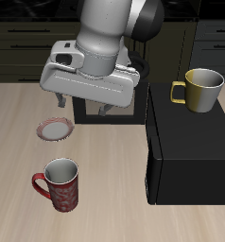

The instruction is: Open the microwave and place the red mug in it

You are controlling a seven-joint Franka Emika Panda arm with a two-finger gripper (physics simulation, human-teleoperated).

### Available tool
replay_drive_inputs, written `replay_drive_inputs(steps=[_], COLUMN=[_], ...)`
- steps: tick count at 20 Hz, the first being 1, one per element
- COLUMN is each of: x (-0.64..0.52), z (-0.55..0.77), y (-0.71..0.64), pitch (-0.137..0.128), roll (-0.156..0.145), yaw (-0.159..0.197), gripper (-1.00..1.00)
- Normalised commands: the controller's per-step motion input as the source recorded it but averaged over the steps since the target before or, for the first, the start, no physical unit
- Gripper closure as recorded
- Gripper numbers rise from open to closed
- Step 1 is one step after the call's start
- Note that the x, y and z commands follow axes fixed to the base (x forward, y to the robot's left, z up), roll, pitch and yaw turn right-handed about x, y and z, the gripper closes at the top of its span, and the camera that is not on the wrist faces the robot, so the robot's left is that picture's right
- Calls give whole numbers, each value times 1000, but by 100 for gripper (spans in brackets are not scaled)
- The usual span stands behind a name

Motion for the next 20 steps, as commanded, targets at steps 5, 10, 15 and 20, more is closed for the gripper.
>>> replay_drive_inputs(steps=[5, 10, 15, 20], x=[126, 103, 112, 100], z=[-311, -258, -209, -85], y=[65, 65, -30, -26], pitch=[23, 25, -10, 6], roll=[8, 9, 5, -8], yaw=[7, 13, 29, 0], gripper=[-100, -100, -100, -100])
